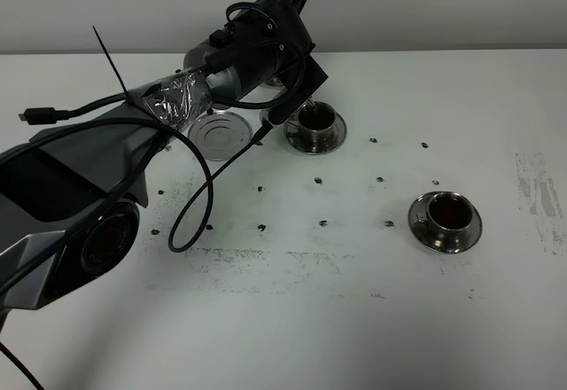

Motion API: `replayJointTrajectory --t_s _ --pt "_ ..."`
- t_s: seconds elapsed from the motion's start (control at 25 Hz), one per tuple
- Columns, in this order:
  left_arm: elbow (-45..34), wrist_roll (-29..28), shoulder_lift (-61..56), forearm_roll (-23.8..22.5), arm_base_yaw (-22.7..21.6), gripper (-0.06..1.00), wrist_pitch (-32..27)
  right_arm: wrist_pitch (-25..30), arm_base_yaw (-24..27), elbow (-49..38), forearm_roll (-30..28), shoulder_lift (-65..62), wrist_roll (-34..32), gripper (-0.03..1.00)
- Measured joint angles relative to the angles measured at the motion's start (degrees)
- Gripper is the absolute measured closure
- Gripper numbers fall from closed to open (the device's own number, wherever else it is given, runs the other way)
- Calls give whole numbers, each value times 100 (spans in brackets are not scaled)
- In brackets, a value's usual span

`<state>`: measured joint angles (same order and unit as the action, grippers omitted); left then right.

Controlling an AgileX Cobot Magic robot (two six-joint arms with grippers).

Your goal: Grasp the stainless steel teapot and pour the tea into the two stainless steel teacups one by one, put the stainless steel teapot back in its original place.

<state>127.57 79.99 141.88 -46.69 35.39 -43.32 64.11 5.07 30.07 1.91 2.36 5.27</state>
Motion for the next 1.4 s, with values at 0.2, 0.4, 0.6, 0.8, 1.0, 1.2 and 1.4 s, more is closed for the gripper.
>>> replayJointTrajectory --t_s 0.2,0.4,0.6,0.8,1.0,1.2,1.4 --pt "0 0 -6 36 -11 76 0 0 0 0 0 0 0 74" --pt "0 0 -21 328 -49 76 11 0 0 0 0 0 0 74" --pt "0 -5 -38 625 -173 76 -15 0 0 0 0 0 0 74" --pt "0 -5 -136 1002 -305 76 -97 0 0 0 0 0 0 74" --pt "0 -13 -300 1735 -464 76 -150 0 0 0 0 0 0 74" --pt "0 -221 -505 2604 -642 76 -278 0 0 0 0 0 0 74" --pt "-774 -325 -1142 3484 -705 76 -178 0 0 0 0 0 0 74"
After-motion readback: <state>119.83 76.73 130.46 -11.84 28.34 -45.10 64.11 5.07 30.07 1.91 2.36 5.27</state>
